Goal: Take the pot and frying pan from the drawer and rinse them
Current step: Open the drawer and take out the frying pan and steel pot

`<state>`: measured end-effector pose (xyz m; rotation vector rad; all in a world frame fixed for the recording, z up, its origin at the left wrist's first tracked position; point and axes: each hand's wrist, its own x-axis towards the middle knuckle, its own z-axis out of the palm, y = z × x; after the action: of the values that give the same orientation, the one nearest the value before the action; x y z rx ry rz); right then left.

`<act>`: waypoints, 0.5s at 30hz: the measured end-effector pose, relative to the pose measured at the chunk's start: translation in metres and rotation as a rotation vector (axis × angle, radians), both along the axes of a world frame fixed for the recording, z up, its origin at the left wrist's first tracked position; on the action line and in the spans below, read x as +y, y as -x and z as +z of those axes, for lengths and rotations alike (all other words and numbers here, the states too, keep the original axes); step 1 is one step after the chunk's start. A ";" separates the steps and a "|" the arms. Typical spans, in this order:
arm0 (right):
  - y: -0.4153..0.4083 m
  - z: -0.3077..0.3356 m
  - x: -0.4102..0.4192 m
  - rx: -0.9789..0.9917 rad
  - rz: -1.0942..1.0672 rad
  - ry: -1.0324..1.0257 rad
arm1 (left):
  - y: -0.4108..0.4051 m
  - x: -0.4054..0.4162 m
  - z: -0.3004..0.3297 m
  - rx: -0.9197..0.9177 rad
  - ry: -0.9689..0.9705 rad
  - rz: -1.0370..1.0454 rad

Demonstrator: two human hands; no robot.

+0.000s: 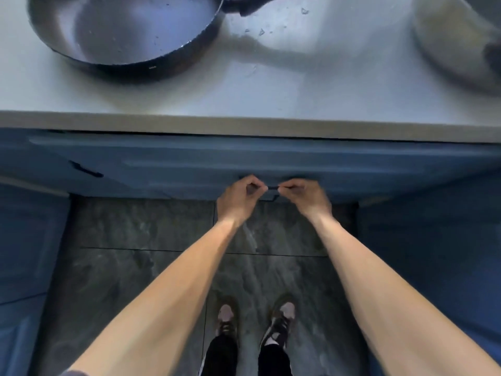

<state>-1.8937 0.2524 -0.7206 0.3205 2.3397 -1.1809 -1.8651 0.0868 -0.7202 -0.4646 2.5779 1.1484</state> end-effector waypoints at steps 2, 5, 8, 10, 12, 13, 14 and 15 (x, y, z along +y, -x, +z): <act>0.011 0.002 -0.001 0.013 0.008 -0.033 | 0.012 -0.001 0.000 -0.011 -0.025 0.001; 0.023 0.002 0.000 0.003 0.051 -0.034 | 0.021 -0.003 -0.004 -0.016 -0.035 -0.008; 0.027 0.004 -0.002 0.011 0.056 -0.080 | 0.026 -0.001 -0.006 -0.004 -0.044 0.028; 0.030 0.009 -0.004 0.010 0.064 -0.111 | 0.030 -0.002 -0.006 -0.002 -0.021 0.020; 0.034 0.012 -0.004 -0.024 0.076 -0.087 | 0.030 -0.002 -0.002 -0.018 0.022 -0.018; 0.036 0.014 -0.004 -0.043 0.072 -0.057 | 0.031 -0.001 0.000 -0.030 0.037 -0.039; 0.037 0.015 -0.004 -0.065 0.066 -0.010 | 0.030 0.000 0.003 -0.054 0.047 -0.064; 0.035 0.017 -0.004 -0.092 0.071 0.053 | 0.027 0.002 0.007 -0.091 0.053 -0.093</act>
<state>-1.9287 0.2485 -0.7037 0.2657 2.2179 -1.1677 -1.8924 0.0884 -0.7127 -0.3941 2.5279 1.0069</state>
